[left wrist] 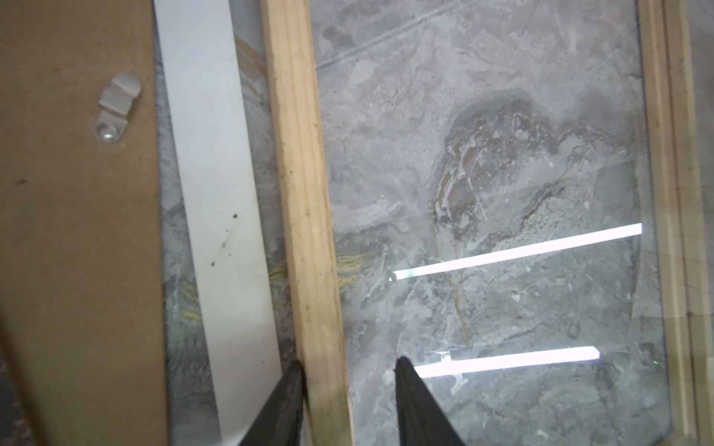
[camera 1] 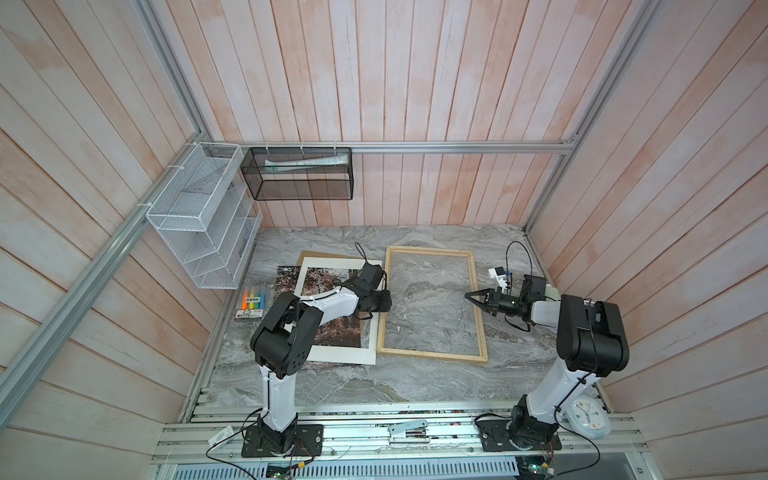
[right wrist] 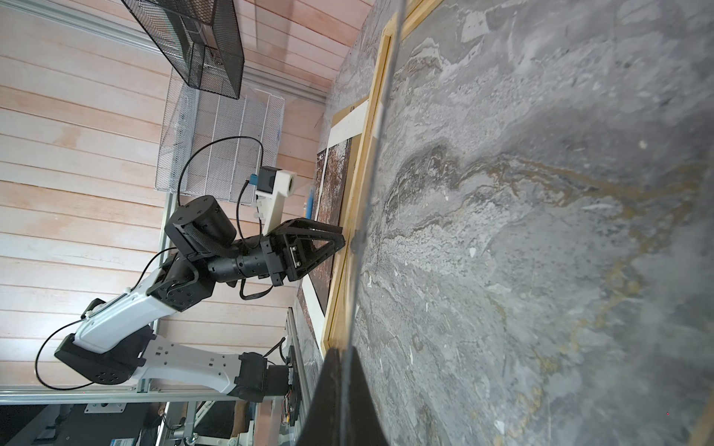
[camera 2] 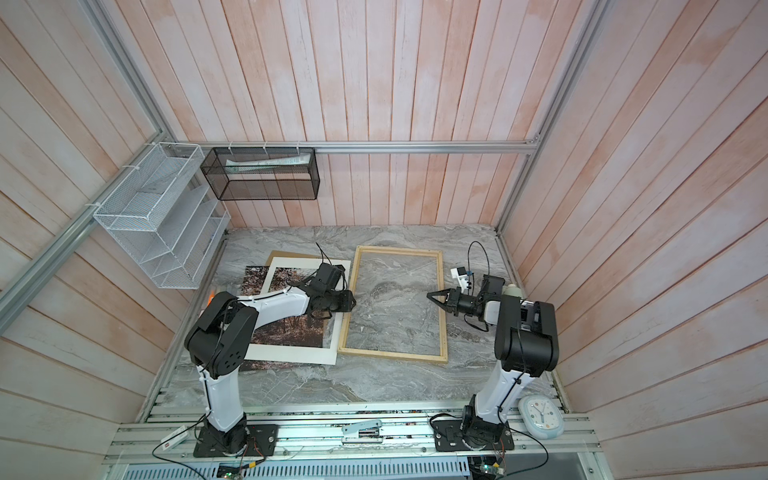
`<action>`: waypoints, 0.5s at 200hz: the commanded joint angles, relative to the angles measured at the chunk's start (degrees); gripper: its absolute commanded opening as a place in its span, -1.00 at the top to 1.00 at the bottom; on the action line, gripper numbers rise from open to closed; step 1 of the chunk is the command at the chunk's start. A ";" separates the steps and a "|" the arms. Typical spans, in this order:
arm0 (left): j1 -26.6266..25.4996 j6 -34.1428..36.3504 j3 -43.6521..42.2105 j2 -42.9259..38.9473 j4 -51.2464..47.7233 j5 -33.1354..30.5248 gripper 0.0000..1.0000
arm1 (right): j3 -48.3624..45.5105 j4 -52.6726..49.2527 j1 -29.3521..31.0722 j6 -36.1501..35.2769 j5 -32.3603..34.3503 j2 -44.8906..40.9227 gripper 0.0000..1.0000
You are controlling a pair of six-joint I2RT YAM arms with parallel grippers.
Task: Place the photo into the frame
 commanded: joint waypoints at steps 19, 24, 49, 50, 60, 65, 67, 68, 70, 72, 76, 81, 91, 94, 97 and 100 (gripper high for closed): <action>-1.20 -0.33 -0.15 1.15 1.61 3.93 0.19 | 1.41 -3.61 1.00 -3.56 -0.31 1.05 0.75; -1.24 -0.35 -0.16 1.23 1.61 3.91 0.20 | 1.42 -3.83 1.00 -3.71 -0.10 1.11 0.73; -1.24 -0.33 -0.14 1.30 1.73 3.96 0.20 | 1.76 -5.12 1.05 -4.28 0.98 1.05 0.59; -1.24 -0.33 -0.12 1.36 1.71 3.98 0.20 | 1.76 -5.20 1.03 -4.27 1.06 1.05 0.58; -1.19 -0.33 -0.14 1.39 1.80 4.02 0.20 | 1.85 -5.69 1.02 -4.51 1.56 0.88 0.56; -1.24 -0.42 -0.17 1.41 1.78 4.04 0.20 | 1.81 -5.84 1.01 -4.51 1.84 0.80 0.52; -1.21 -0.46 -0.19 1.41 1.82 3.96 0.20 | 1.84 -5.92 1.07 -4.51 2.02 0.79 0.51; -1.23 -0.39 -0.15 1.41 1.79 3.93 0.20 | 1.85 -5.95 1.04 -4.51 2.11 0.78 0.51; -1.23 -0.45 -0.12 1.46 1.78 3.96 0.20 | 1.85 -5.97 1.01 -4.45 2.28 0.74 0.51; -1.24 -0.42 -0.15 1.49 1.84 3.92 0.20 | 1.85 -6.04 1.01 -4.56 2.39 0.71 0.51; -1.24 -0.45 -0.18 1.50 1.80 3.92 0.20 | 1.86 -6.19 1.00 -4.60 2.74 0.65 0.50; -1.24 -0.33 -0.28 1.50 1.78 3.94 0.20 | 1.86 -6.36 1.05 -4.60 2.93 0.61 0.49; -1.24 -0.37 -0.27 1.50 1.78 3.91 0.20 | 1.94 -6.80 1.11 -4.64 3.65 0.44 0.44; -1.24 -0.43 -0.28 1.50 1.82 3.95 0.20 | 1.90 -6.92 1.02 -4.68 3.92 0.37 0.44; -1.24 -0.39 -0.24 1.50 1.85 3.92 0.20 | 1.94 -7.05 1.05 -4.72 4.09 0.30 0.44; -1.19 -0.33 -0.28 1.60 1.82 3.95 0.21 | 2.02 -7.21 1.01 -4.73 4.28 0.26 0.43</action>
